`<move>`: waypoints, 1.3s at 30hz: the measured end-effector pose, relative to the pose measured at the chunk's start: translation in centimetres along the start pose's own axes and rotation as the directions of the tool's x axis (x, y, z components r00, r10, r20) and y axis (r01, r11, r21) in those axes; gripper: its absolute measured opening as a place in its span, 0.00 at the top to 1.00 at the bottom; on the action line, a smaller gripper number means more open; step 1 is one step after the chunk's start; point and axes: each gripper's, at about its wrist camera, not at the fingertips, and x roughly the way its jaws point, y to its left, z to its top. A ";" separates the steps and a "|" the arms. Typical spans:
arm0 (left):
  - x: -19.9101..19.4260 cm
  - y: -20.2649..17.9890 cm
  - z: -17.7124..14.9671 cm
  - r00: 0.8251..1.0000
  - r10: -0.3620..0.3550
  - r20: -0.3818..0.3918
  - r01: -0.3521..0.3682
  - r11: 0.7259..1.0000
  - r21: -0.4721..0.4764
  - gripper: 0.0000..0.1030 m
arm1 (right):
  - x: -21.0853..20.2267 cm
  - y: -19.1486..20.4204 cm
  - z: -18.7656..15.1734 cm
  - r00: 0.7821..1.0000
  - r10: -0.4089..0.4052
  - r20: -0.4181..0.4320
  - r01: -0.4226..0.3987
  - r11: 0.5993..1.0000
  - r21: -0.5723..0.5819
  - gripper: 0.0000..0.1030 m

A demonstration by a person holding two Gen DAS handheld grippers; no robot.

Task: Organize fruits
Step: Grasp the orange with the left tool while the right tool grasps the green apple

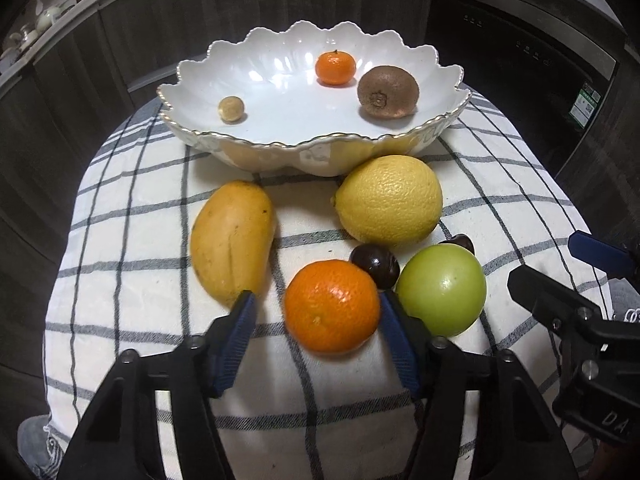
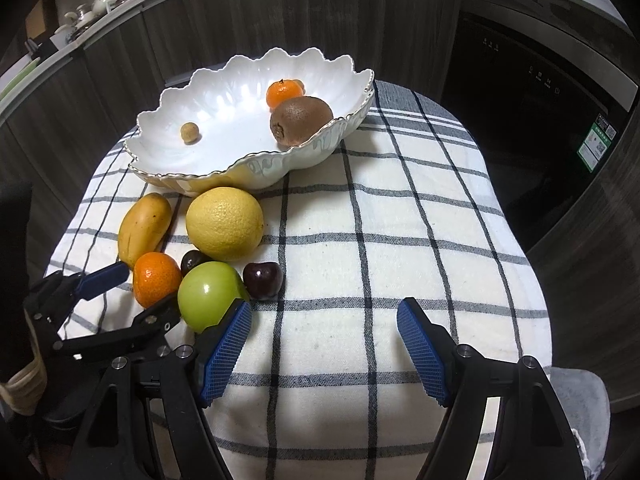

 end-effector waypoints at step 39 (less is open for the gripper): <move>-4.4 7.2 -1.7 0.995 0.076 0.065 -0.066 0.987 -0.147 0.58 | 0.8 7.3 0.7 1.000 0.026 -0.001 -0.026 0.990 -0.136 0.27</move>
